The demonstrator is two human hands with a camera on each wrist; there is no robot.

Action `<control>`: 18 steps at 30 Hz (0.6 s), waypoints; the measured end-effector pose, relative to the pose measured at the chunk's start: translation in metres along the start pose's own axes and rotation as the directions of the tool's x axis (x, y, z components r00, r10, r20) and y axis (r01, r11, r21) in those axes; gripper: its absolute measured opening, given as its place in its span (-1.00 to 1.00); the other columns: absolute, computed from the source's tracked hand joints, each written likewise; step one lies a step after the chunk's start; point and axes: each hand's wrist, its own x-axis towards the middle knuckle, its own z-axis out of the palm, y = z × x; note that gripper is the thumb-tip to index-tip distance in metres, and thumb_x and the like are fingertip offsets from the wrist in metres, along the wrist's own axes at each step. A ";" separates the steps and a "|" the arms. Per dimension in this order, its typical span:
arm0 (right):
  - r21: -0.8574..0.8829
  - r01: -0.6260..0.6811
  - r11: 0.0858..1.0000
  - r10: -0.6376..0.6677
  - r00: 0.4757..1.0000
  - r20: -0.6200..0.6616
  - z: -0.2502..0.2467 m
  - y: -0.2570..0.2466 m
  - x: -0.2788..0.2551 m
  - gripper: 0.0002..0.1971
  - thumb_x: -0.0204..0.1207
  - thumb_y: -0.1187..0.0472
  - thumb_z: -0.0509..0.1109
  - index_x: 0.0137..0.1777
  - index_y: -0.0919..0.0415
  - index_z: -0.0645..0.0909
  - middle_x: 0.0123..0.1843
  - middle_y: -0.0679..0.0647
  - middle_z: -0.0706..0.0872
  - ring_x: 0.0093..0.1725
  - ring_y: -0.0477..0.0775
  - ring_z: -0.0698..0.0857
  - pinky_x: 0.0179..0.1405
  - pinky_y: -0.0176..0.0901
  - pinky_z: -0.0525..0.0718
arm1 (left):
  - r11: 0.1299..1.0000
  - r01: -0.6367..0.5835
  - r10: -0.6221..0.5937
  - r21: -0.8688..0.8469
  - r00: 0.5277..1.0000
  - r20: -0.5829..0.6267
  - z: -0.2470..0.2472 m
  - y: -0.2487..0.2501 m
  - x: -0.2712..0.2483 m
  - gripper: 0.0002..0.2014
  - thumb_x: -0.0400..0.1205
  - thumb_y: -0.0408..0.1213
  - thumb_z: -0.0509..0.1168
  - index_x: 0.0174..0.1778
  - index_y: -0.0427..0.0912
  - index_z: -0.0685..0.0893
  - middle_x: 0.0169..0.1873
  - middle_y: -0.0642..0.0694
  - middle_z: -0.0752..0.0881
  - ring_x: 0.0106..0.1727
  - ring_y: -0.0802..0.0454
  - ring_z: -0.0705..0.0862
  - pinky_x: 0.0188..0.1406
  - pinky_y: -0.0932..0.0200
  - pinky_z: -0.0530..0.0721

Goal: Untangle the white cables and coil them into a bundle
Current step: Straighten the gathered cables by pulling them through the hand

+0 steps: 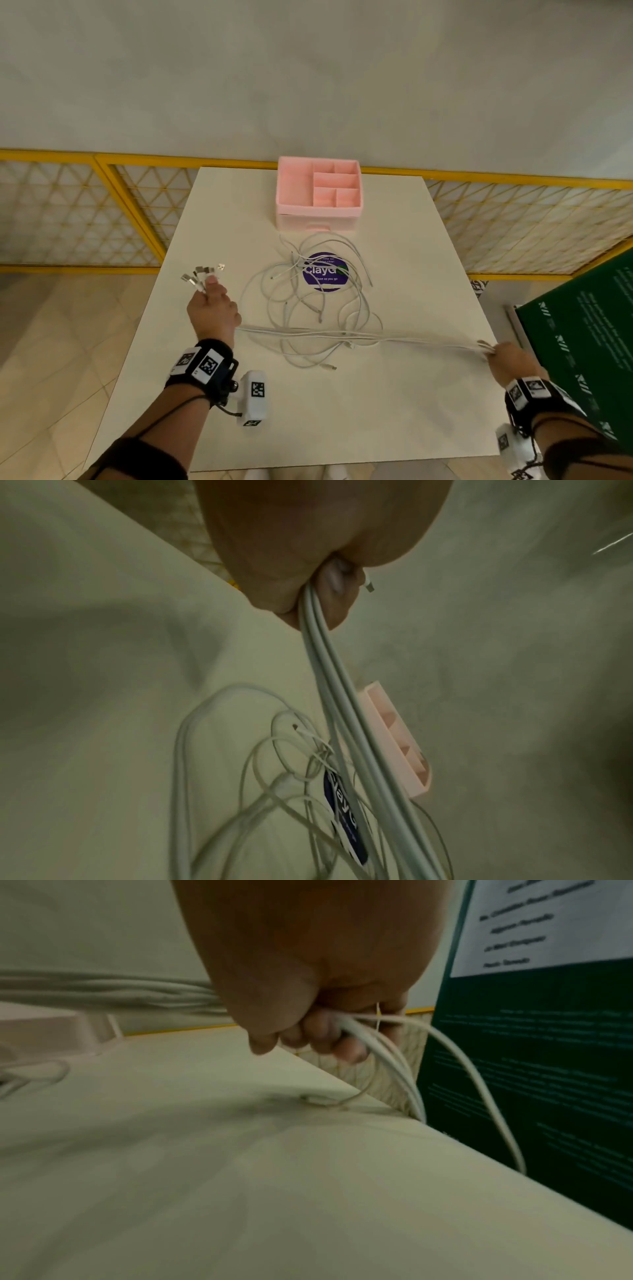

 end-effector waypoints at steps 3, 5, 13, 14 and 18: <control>0.155 -0.093 0.983 0.116 0.983 -0.144 -0.011 0.011 0.005 -0.50 0.74 -0.10 0.05 -0.21 0.23 0.61 -0.35 0.15 0.68 -0.40 0.13 0.67 -0.36 -0.06 0.65 | 0.996 0.083 -0.085 0.019 0.994 0.069 0.004 -0.014 -0.004 -0.65 0.81 -0.06 0.12 -0.31 -0.07 0.46 -0.55 0.06 0.30 -0.67 0.17 0.22 -0.65 0.38 0.17; 0.152 -0.127 0.980 0.154 0.971 -0.181 -0.019 0.021 0.009 -0.51 0.74 -0.11 0.00 -0.18 0.19 0.59 -0.35 0.14 0.66 -0.42 0.10 0.62 -0.33 -0.07 0.58 | 0.989 0.132 -0.140 0.064 0.980 0.144 0.007 -0.018 -0.007 -0.60 0.80 0.00 0.13 -0.33 -0.08 0.45 -0.58 0.05 0.28 -0.66 0.15 0.22 -0.68 0.35 0.19; -0.020 -0.035 0.999 0.038 0.977 0.212 0.050 0.038 0.030 -0.65 0.65 -0.02 0.35 0.18 0.28 0.68 0.04 0.15 0.75 0.09 0.19 0.76 -0.08 -0.14 0.59 | 0.951 0.281 -0.305 0.125 0.915 0.262 0.011 -0.029 -0.026 -0.60 0.82 -0.07 0.09 -0.34 -0.10 0.43 -0.62 0.05 0.34 -0.67 0.15 0.25 -0.69 0.36 0.20; -0.008 -0.028 1.000 0.029 0.966 0.255 0.049 0.036 0.030 -0.59 0.59 -0.04 0.43 0.22 0.30 0.65 0.06 0.15 0.74 0.13 0.19 0.75 -0.04 -0.14 0.62 | 0.950 0.289 -0.310 0.117 0.915 0.258 0.012 -0.028 -0.027 -0.60 0.83 -0.07 0.09 -0.35 -0.10 0.43 -0.63 0.06 0.33 -0.68 0.16 0.24 -0.71 0.39 0.16; -0.126 0.016 0.992 0.028 0.940 0.340 0.006 0.005 0.020 0.08 0.03 -0.26 0.70 0.54 0.14 0.35 0.48 0.13 0.50 0.48 0.26 0.50 0.35 0.16 0.60 | 0.949 0.302 -0.315 0.093 0.918 0.241 0.022 -0.027 -0.033 -0.58 0.83 -0.04 0.08 -0.37 -0.07 0.41 -0.63 0.08 0.29 -0.70 0.18 0.18 -0.73 0.42 0.10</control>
